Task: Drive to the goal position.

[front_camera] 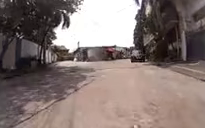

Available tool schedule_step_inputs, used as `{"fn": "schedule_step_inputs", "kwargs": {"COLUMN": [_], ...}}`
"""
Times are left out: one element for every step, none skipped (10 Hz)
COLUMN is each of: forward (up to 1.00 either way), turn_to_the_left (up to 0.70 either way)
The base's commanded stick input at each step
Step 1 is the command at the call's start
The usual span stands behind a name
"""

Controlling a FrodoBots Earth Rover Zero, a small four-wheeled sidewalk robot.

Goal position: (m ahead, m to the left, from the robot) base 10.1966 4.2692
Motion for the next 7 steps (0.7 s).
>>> {"fn": "schedule_step_inputs", "kwargs": {"forward": [0.7,0.7,0.7,0.7,0.7,0.7,0.7], "turn_to_the_left": [0.0,0.0,0.0,0.0,0.0,0.0,0.0]}}
